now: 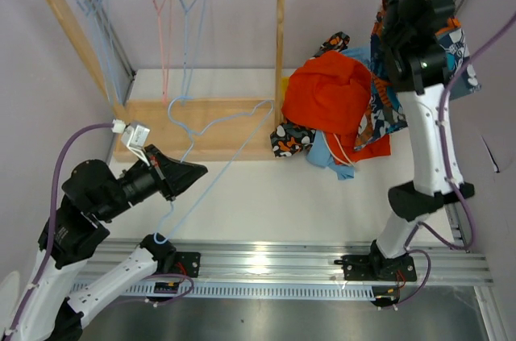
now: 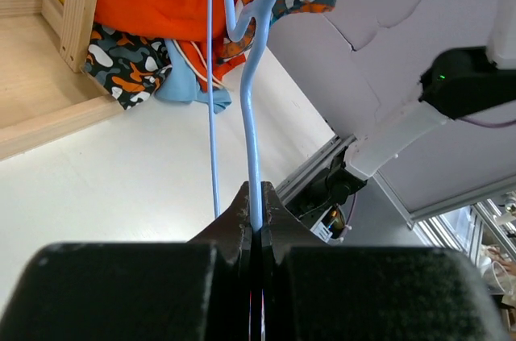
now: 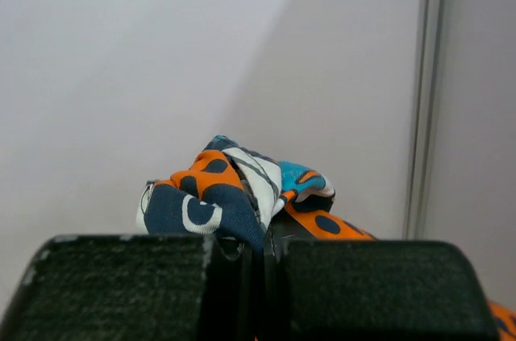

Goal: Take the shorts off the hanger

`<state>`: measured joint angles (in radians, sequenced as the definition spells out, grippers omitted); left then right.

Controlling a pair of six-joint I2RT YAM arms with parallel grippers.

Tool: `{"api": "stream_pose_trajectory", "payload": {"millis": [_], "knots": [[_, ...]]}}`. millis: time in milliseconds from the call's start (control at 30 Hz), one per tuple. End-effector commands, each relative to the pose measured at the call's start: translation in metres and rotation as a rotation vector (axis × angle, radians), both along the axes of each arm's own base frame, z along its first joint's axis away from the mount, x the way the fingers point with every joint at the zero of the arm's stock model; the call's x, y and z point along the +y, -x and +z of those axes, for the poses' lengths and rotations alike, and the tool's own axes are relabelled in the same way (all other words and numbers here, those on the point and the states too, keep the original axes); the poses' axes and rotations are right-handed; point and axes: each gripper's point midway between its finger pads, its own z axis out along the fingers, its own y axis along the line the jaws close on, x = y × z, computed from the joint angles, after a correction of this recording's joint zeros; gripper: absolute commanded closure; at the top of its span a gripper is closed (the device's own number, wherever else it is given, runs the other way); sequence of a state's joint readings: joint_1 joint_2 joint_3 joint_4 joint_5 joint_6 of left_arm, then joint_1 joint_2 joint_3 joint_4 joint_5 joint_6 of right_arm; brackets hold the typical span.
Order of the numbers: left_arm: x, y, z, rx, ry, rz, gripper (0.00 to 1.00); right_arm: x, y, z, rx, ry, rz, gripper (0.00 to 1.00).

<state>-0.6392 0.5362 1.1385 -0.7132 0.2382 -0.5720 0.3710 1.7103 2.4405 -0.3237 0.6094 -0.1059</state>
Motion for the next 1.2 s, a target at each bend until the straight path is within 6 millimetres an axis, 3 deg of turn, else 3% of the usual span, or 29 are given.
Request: {"api": "stream_pose_trajectory", "payload": {"millis": [0, 67, 167, 300, 333, 400, 433, 533, 567, 667, 700, 733, 767, 833, 867, 900, 933, 967, 1033, 1100, 1133, 1167], "knots": [[0.002, -0.002, 0.007, -0.06, -0.005, 0.004, 1.0, 0.024, -0.028, 0.024, -0.12, 0.009, 0.088, 1.0], [0.006, -0.006, 0.003, -0.064, -0.034, 0.032, 1.0, 0.029, -0.036, 0.03, -0.17, 0.007, 0.1, 1.0], [0.003, -0.014, -0.008, -0.051, -0.059, 0.04, 1.0, 0.037, -0.054, 0.025, -0.193, -0.007, 0.119, 1.0], [-0.002, -0.025, -0.016, -0.045, -0.062, 0.056, 1.0, 0.053, -0.086, -0.017, -0.097, -0.031, 0.166, 1.0], [-0.004, -0.028, -0.017, -0.043, -0.064, 0.06, 1.0, 0.059, -0.101, -0.054, -0.006, -0.015, 0.169, 1.0], [-0.005, -0.036, -0.016, -0.044, -0.071, 0.081, 1.0, 0.059, -0.11, -0.092, 0.049, -0.036, 0.152, 1.0], [-0.008, -0.043, -0.017, -0.039, -0.088, 0.087, 1.0, 0.057, -0.113, -0.133, 0.078, -0.064, 0.145, 1.0], [-0.009, -0.053, -0.001, -0.055, -0.095, 0.114, 1.0, 0.04, -0.11, -0.2, 0.128, -0.164, 0.11, 1.0], [-0.011, -0.059, 0.009, -0.063, -0.096, 0.122, 1.0, 0.037, -0.108, -0.245, 0.187, -0.17, 0.103, 1.0], [-0.007, -0.069, 0.04, -0.096, -0.088, 0.177, 1.0, 0.027, -0.108, -0.303, 0.267, -0.207, 0.081, 1.0], [-0.013, -0.08, 0.037, -0.075, -0.115, 0.185, 1.0, 0.025, -0.105, -0.331, 0.319, -0.201, 0.073, 1.0], [-0.01, -0.085, 0.048, -0.088, -0.113, 0.21, 1.0, 0.023, -0.102, -0.341, 0.341, -0.205, 0.068, 1.0], [-0.01, -0.087, 0.061, -0.102, -0.102, 0.216, 1.0, 0.019, -0.098, -0.342, 0.342, -0.228, 0.055, 0.98], [-0.014, -0.104, 0.068, -0.102, -0.126, 0.251, 1.0, 0.014, -0.088, -0.35, 0.373, -0.241, 0.043, 0.79], [-0.014, -0.108, 0.08, -0.117, -0.117, 0.266, 1.0, 0.014, -0.084, -0.348, 0.379, -0.243, 0.047, 0.46], [-0.021, -0.118, 0.085, -0.118, -0.127, 0.266, 1.0, 0.011, -0.075, -0.332, 0.355, -0.249, 0.048, 0.19], [-0.025, -0.125, 0.087, -0.123, -0.14, 0.267, 1.0, 0.01, -0.068, -0.33, 0.37, -0.244, 0.05, 0.01], [-0.024, -0.13, 0.1, -0.143, -0.131, 0.285, 1.0, 0.008, -0.062, -0.322, 0.369, -0.241, 0.053, 0.01], [-0.034, -0.151, 0.108, -0.146, -0.158, 0.309, 1.0, 0.002, -0.037, -0.297, 0.34, -0.255, 0.057, 0.01], [-0.03, -0.158, 0.142, -0.187, -0.131, 0.354, 1.0, 0.0, -0.018, -0.282, 0.312, -0.263, 0.075, 0.01], [-0.042, -0.177, 0.129, -0.165, -0.181, 0.356, 1.0, -0.005, 0.004, -0.27, 0.284, -0.271, 0.083, 0.01], [-0.041, -0.18, 0.144, -0.184, -0.171, 0.365, 1.0, -0.006, 0.016, -0.263, 0.268, -0.278, 0.094, 0.01]]}}
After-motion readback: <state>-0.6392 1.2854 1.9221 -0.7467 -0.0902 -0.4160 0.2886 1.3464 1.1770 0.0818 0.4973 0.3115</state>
